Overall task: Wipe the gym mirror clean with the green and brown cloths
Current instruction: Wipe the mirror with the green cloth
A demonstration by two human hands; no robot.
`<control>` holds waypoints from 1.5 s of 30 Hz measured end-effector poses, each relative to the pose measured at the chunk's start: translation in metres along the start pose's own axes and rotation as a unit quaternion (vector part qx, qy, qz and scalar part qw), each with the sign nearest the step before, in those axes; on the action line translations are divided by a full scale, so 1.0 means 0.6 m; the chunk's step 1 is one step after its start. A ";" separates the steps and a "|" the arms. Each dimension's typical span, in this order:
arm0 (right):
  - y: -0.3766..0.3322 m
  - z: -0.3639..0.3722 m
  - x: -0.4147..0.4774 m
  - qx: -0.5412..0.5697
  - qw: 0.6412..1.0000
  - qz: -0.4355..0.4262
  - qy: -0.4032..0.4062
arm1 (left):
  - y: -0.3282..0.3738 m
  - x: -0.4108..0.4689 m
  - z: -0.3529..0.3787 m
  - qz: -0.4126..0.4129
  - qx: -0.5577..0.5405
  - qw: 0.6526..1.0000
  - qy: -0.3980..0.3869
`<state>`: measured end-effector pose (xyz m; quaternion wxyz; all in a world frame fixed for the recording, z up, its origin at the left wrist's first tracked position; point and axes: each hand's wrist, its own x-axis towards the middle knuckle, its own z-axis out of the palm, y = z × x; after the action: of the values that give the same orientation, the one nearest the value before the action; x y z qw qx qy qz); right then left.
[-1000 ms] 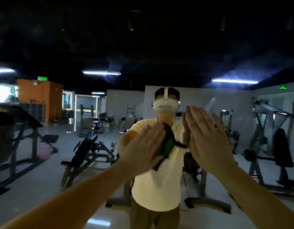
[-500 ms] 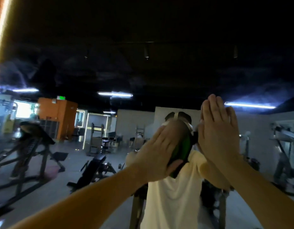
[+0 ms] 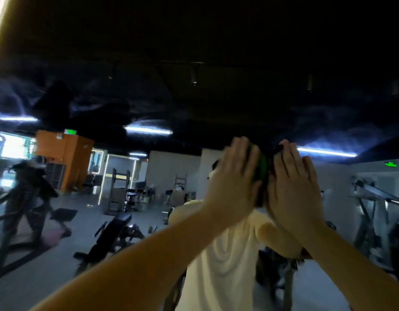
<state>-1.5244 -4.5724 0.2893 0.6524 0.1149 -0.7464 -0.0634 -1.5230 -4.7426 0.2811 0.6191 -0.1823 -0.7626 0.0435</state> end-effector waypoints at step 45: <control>0.334 -0.027 -0.185 0.026 0.998 0.039 -0.031 | 0.279 0.107 0.043 0.019 0.052 0.998 -0.036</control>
<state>-1.5125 -4.3500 0.2342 0.6276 0.1003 -0.7718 -0.0219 -1.5211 -4.5615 0.2856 0.5991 -0.1630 -0.7773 0.1016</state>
